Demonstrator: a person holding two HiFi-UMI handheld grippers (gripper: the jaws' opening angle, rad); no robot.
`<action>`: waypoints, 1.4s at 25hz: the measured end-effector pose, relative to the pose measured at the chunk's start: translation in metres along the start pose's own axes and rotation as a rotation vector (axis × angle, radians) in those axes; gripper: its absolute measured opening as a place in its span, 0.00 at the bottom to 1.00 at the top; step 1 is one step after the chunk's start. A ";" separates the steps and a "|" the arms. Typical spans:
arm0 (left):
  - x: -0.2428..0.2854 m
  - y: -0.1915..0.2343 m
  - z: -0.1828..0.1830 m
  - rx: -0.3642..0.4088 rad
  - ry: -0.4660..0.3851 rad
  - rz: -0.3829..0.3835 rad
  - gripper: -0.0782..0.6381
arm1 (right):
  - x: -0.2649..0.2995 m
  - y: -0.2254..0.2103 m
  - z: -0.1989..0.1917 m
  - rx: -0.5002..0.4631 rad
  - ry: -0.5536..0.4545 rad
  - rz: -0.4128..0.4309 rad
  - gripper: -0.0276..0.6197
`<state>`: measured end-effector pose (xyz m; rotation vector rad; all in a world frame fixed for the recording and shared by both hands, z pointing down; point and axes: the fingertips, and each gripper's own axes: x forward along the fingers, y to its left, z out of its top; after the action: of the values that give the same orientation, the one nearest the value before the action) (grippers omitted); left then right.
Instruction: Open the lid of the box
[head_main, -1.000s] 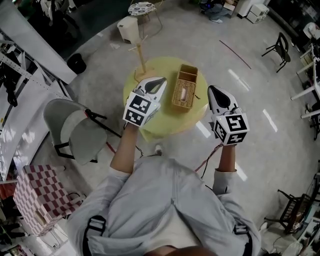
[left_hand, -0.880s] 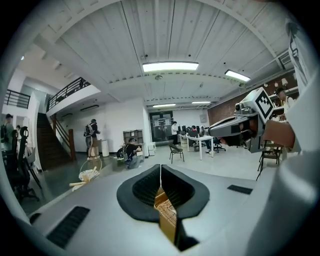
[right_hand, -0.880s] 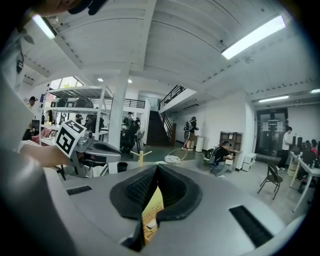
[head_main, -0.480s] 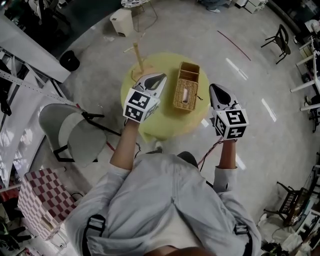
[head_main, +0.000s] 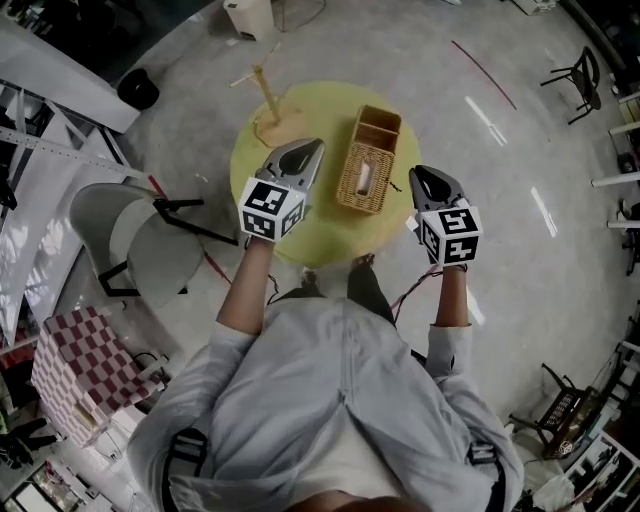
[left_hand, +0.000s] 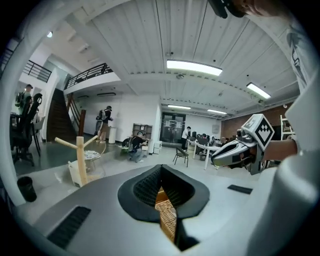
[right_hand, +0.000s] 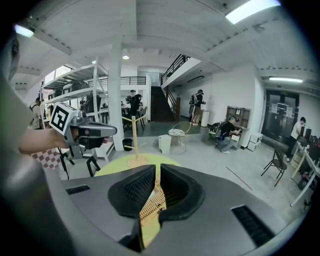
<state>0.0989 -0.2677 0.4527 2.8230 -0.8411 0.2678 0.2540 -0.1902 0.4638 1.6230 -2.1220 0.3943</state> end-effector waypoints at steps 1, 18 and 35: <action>0.005 0.000 -0.006 -0.002 0.019 0.006 0.15 | 0.007 -0.004 -0.008 -0.007 0.019 0.018 0.13; 0.040 -0.006 -0.093 -0.048 0.252 0.120 0.15 | 0.090 -0.022 -0.153 -0.110 0.315 0.235 0.23; 0.034 -0.002 -0.121 -0.071 0.302 0.163 0.15 | 0.115 -0.017 -0.221 -0.118 0.448 0.274 0.09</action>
<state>0.1133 -0.2559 0.5773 2.5612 -0.9869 0.6550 0.2825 -0.1862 0.7123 1.0577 -1.9734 0.6384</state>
